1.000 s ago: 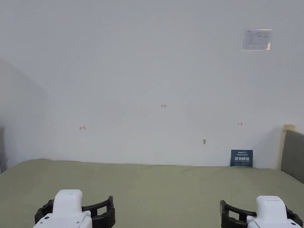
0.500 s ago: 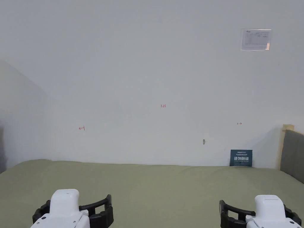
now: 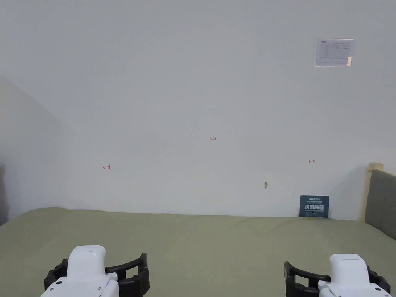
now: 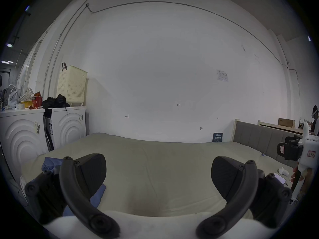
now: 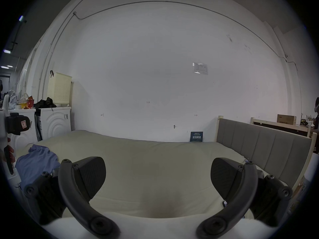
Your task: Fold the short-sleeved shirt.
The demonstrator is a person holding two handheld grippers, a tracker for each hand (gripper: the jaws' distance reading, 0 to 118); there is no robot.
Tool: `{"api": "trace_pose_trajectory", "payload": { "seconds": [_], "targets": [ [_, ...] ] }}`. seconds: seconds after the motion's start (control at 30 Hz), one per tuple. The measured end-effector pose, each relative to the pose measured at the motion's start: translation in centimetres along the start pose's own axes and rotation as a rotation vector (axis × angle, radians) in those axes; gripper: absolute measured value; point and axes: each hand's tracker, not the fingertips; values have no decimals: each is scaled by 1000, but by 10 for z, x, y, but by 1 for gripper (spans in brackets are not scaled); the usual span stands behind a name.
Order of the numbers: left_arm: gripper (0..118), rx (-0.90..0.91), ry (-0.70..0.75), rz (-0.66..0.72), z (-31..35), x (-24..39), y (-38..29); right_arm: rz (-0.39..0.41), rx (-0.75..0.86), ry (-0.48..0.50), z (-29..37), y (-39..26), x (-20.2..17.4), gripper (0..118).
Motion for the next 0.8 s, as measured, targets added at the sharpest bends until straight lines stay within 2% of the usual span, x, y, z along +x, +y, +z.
{"api": "trace_pose_trajectory", "payload": {
  "seconds": [0.8],
  "targets": [
    [118,-20,2,-10,-2,4,2,-7,-18,-14,-2,-2,2,118]
  ]
}}
